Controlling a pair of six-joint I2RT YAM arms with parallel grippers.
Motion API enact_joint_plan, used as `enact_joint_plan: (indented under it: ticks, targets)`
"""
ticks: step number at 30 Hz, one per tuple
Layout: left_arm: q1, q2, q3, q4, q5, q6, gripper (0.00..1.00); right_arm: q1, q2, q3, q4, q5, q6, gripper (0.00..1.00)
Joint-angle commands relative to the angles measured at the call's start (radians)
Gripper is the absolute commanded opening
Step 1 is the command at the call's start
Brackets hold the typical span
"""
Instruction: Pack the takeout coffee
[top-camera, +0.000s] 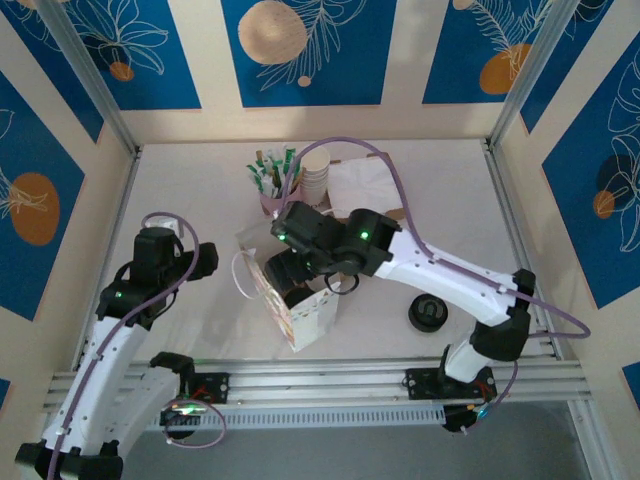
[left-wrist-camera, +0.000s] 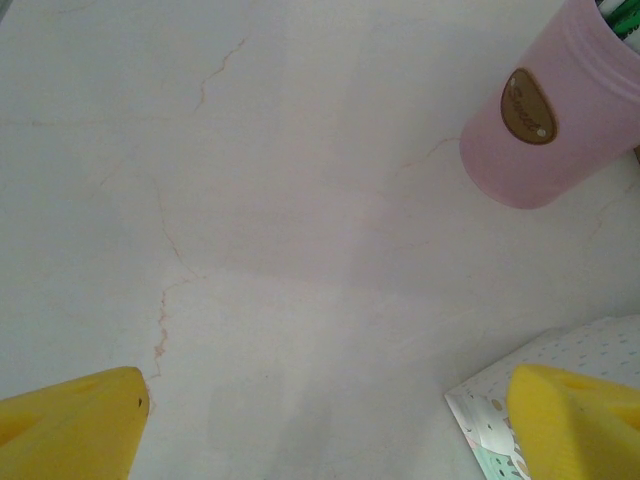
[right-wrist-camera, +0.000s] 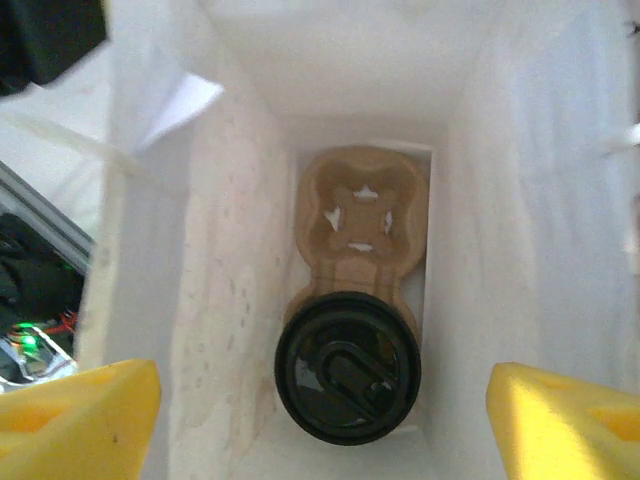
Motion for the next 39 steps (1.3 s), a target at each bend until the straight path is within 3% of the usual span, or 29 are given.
enact_joint_plan:
  ticks: [1,7,12,16,22,29,35,39]
  targets:
    - [0.015,0.005,-0.006,0.007,0.004,0.011,0.92,-0.009,-0.075,-0.025,0.077,-0.002,-0.016,0.85]
    - [0.015,0.004,-0.005,0.007,0.001,0.012,0.92,-0.012,-0.166,-0.074,0.202,0.041,-0.075,0.84]
    - [0.017,0.005,-0.006,0.008,0.0,0.012,0.92,-0.033,-0.296,-0.176,0.424,0.107,-0.167,0.81]
    - [0.017,0.013,-0.006,0.006,0.0,0.014,0.92,-0.111,-0.408,-0.282,0.634,0.087,-0.202,0.78]
    - [0.017,0.035,-0.009,0.014,-0.006,0.022,0.92,-0.367,-0.474,-0.4,0.822,-0.083,-0.148,0.75]
    - [0.019,0.062,-0.014,0.03,0.003,0.034,0.9,-0.648,-0.328,-0.387,0.897,-0.374,-0.098,0.74]
    - [0.019,0.064,-0.016,0.041,0.016,0.05,0.9,-0.758,-0.088,-0.305,0.973,-0.641,-0.153,0.7]
    - [0.019,0.049,-0.022,0.049,0.018,0.055,0.9,-0.744,0.041,-0.206,0.947,-0.744,-0.226,0.68]
